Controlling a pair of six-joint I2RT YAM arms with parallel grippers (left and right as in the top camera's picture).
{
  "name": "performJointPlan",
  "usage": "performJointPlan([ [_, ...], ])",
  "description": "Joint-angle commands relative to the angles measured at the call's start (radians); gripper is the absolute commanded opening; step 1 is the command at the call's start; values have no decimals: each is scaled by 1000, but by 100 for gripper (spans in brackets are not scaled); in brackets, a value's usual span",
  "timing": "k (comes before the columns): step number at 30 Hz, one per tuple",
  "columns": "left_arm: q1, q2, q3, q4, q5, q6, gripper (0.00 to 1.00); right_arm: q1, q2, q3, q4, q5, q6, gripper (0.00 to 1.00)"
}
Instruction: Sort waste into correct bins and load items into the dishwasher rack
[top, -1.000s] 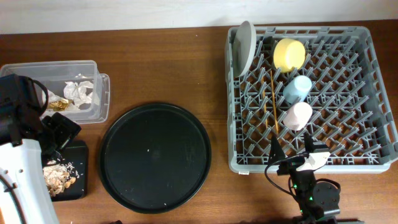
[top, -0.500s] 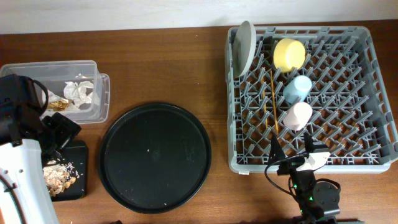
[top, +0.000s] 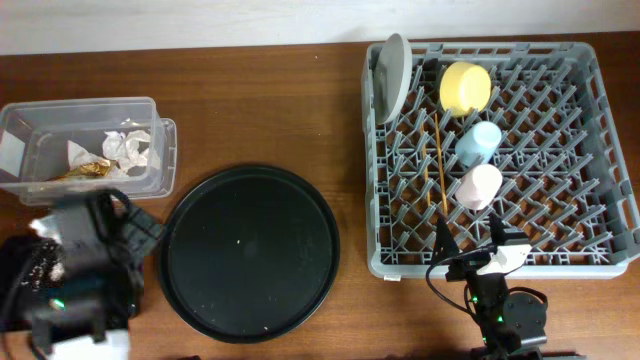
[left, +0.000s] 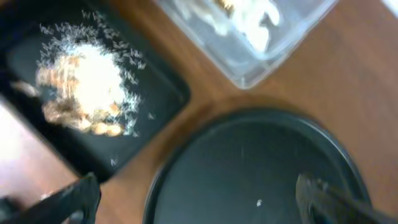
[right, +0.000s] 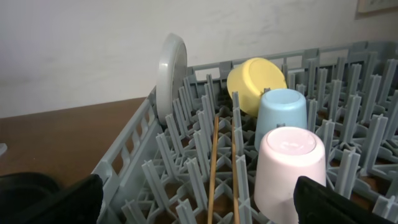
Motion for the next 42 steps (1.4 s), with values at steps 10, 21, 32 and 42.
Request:
performJointPlan([
  [10,-209,-449,-717,426,26,2,99,-6,-8,-8,-6,13,-10,98],
  [21,-230,-859,-897,735,83,303,99,-6,-8,-8,-6,13,-10,98],
  [32,-229,-940,-1065,1073,117,415,99,-6,-8,-8,-6,13,-10,98],
  [42,-207,-941,-1065,1033,263,729,99,-6,-8,-8,-6,13,-10,98],
])
